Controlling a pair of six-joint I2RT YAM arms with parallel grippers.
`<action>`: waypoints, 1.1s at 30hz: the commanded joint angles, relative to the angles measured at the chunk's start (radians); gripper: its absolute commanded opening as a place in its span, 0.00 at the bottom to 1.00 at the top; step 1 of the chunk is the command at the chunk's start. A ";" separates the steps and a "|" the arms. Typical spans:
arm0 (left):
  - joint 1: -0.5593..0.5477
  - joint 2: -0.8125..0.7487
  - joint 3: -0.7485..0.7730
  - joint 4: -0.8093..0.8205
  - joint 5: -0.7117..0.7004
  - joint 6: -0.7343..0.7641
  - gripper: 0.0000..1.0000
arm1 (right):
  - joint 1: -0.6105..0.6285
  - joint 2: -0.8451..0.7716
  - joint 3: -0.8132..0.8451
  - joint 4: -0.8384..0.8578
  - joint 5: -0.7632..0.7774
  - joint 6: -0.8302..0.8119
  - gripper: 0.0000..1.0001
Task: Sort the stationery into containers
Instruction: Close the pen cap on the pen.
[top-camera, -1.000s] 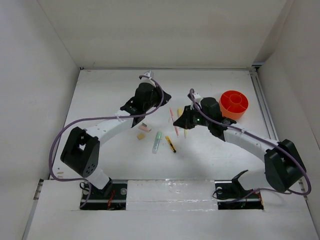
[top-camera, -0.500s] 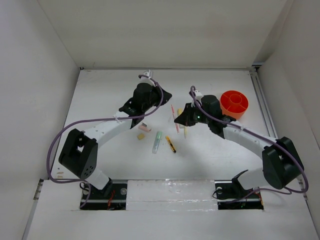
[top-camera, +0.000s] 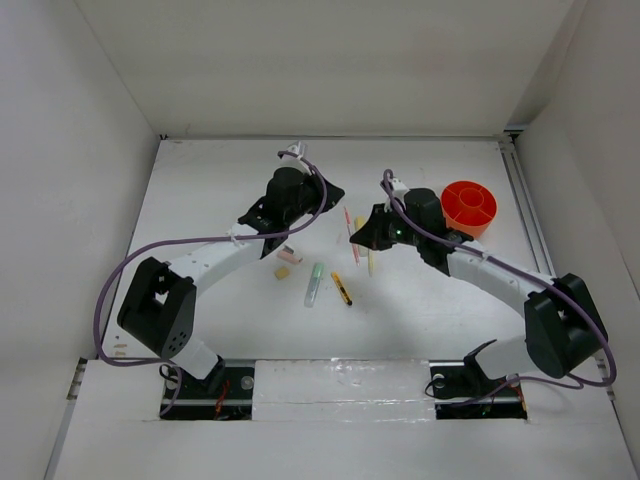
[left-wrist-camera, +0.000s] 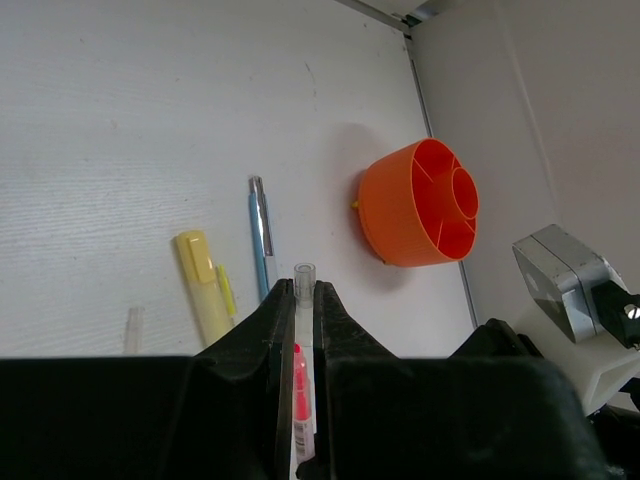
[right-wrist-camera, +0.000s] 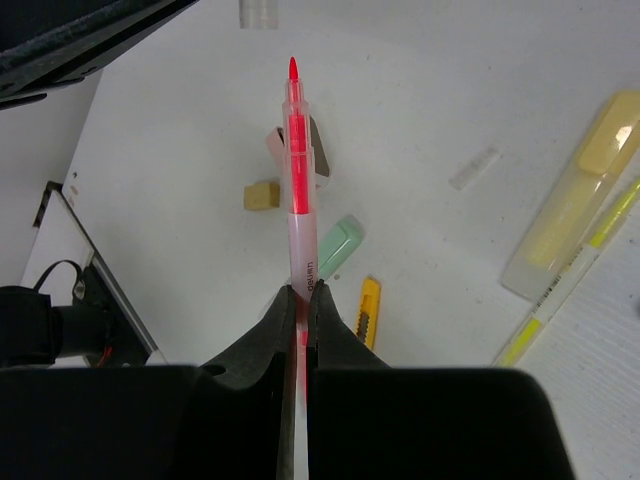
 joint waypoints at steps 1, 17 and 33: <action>0.000 -0.019 0.005 0.050 0.022 0.012 0.00 | -0.010 -0.015 0.054 0.062 0.000 0.000 0.00; 0.000 0.011 0.014 0.050 0.022 0.003 0.00 | -0.021 -0.005 0.054 0.062 0.000 0.000 0.00; 0.000 0.020 0.016 0.059 0.022 -0.006 0.00 | -0.002 -0.005 0.063 0.062 0.000 0.000 0.00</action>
